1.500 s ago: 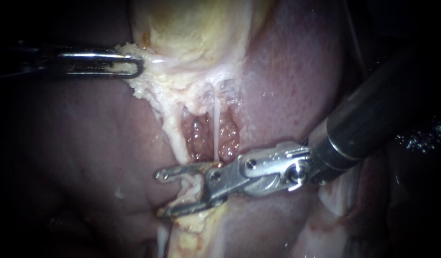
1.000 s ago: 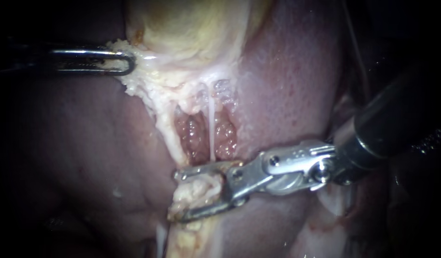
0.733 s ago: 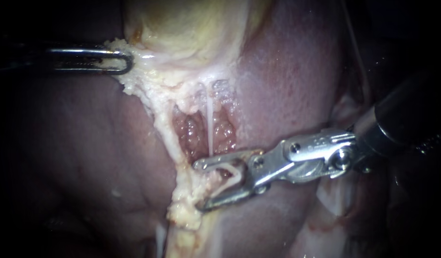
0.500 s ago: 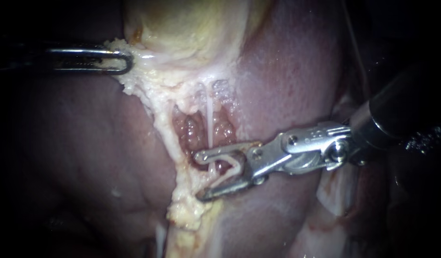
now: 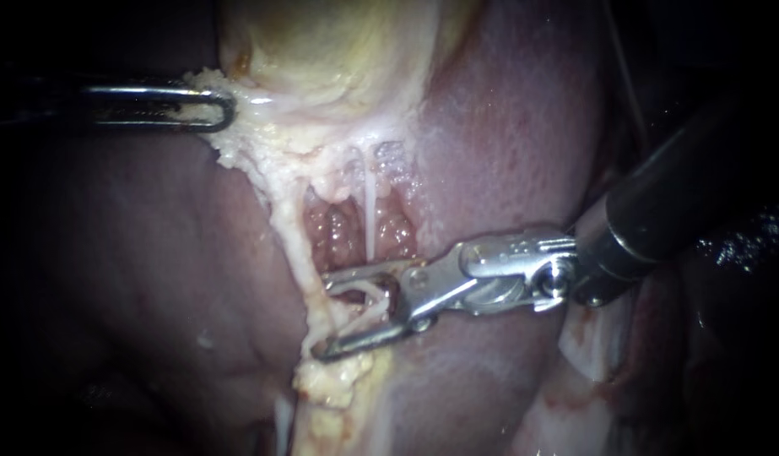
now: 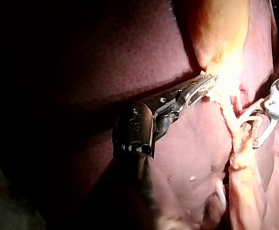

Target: Clipping first clip left tube

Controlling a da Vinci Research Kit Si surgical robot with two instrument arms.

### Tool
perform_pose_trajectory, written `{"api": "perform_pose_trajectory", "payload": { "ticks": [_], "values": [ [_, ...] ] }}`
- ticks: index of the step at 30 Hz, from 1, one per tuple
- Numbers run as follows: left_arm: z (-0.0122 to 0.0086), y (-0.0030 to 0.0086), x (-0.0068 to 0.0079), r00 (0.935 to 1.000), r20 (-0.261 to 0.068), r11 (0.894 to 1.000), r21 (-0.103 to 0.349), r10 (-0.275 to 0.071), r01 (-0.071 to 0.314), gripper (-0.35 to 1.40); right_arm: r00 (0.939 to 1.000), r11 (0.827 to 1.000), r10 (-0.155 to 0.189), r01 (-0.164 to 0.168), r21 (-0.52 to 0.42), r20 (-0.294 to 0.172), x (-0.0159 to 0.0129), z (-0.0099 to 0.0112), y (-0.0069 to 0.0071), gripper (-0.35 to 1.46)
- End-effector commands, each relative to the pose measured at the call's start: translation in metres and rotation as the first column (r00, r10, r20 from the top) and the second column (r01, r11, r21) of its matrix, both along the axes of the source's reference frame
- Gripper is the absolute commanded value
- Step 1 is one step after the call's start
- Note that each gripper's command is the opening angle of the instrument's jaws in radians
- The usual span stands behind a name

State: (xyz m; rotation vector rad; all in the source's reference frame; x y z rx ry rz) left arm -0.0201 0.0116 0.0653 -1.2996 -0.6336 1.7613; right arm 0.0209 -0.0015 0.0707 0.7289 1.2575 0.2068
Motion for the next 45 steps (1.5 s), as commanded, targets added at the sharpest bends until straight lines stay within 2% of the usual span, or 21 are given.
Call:
{"api": "perform_pose_trajectory", "payload": {
  "ticks": [1,10,13,17,20,23,26,31,35,43,45],
  "values": [
    [0.0001,0.0000,-0.0001,1.0000,-0.001,1.000,0.000,-0.001,0.001,-0.35,1.0000,1.000,0.002,-0.002,0.009,-0.004,0.0003,0.0001,0.0000,0.44],
    [0.0001,0.0000,-0.0003,1.0000,-0.002,1.000,0.000,-0.002,0.002,-0.35,0.9983,0.998,-0.053,0.054,0.042,-0.022,0.0037,0.0019,-0.0021,0.44],
    [0.0001,0.0000,-0.0003,1.0000,-0.002,1.000,0.000,-0.002,0.002,-0.35,0.9985,0.997,-0.048,0.050,0.055,-0.028,0.0039,0.0018,-0.0024,0.44],
    [0.0001,0.0000,-0.0003,1.0000,-0.002,1.000,-0.001,-0.002,0.002,-0.35,0.9983,0.997,-0.042,0.045,0.062,-0.039,0.0038,0.0007,-0.0024,0.44],
    [0.0001,-0.0001,-0.0002,1.0000,-0.002,1.000,-0.001,-0.002,0.002,-0.35,0.9981,0.996,-0.039,0.043,0.078,-0.047,0.0035,-0.0006,-0.0031,0.43],
    [0.0002,-0.0001,-0.0002,1.0000,-0.002,1.000,-0.001,-0.002,0.002,-0.35,0.9962,0.993,-0.068,0.073,0.098,-0.055,0.0035,-0.0018,-0.0042,0.42],
    [0.0002,-0.0001,-0.0002,1.0000,-0.002,1.000,-0.001,-0.002,0.002,-0.35,0.9952,0.991,-0.079,0.084,0.102,-0.058,0.0040,-0.0024,-0.0050,0.41],
    [0.0002,-0.0001,-0.0002,1.0000,-0.002,1.000,-0.001,-0.002,0.002,-0.35,0.9956,0.989,-0.078,0.084,0.124,-0.052,0.0041,-0.0024,-0.0049,0.35],
    [0.0002,-0.0001,-0.0002,1.0000,-0.002,1.000,-0.001,-0.002,0.002,-0.35,0.9959,0.987,-0.084,0.088,0.136,-0.032,0.0038,-0.0019,-0.0044,0.21],
    [0.0002,-0.0001,-0.0002,1.0000,-0.002,1.000,-0.001,-0.002,0.002,-0.35,0.9939,0.987,-0.110,0.108,0.122,0.011,0.0032,-0.0019,-0.0040,-0.35],
    [0.0002,-0.0001,-0.0002,1.0000,-0.002,1.000,-0.001,-0.002,0.002,-0.35,0.9926,0.986,-0.118,0.114,0.118,0.027,0.0031,-0.0021,-0.0037,-0.35]
  ]
}}
